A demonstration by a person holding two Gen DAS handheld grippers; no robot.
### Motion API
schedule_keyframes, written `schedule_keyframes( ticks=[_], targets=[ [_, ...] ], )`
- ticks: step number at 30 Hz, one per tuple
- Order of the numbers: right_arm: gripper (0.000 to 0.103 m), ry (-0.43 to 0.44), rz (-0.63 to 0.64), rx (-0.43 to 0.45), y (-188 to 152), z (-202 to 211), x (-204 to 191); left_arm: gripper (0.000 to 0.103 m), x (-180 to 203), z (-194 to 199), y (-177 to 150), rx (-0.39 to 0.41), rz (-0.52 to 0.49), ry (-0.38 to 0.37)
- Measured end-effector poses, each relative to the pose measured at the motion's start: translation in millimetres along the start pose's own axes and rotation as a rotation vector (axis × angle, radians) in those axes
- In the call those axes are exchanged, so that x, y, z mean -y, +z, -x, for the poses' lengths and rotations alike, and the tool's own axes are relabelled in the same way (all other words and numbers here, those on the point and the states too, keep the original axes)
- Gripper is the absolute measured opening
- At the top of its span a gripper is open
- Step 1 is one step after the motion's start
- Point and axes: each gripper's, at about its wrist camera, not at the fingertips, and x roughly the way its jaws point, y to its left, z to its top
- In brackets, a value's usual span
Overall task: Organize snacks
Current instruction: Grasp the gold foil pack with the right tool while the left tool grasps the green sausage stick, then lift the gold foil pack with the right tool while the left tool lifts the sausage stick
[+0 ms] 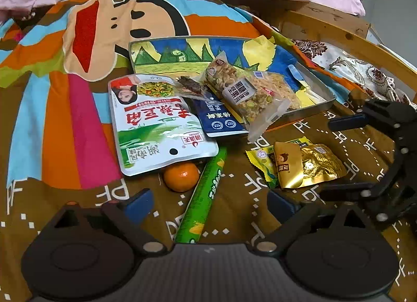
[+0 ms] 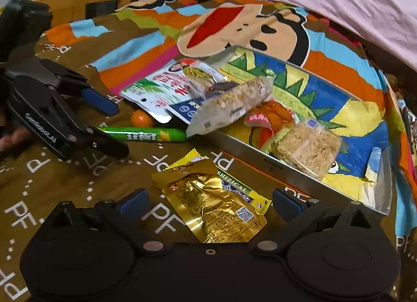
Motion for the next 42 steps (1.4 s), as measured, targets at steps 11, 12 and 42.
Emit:
schedule_keyframes(
  ticks=[11, 12, 42],
  targets=[
    [0.066, 0.033, -0.022, -0.062, 0, -14, -2, 0.047, 8, -11, -1, -0.058, -0.008, 0.034],
    [0.063, 0.031, -0.024, -0.064, 1, -13, -3, 0.043, 8, -11, -1, -0.064, 0.0, 0.04],
    [0.077, 0.005, -0.123, -0.141, -8, -4, -35, 0.042, 13, 2, -3, -0.147, 0.208, 0.093]
  ],
)
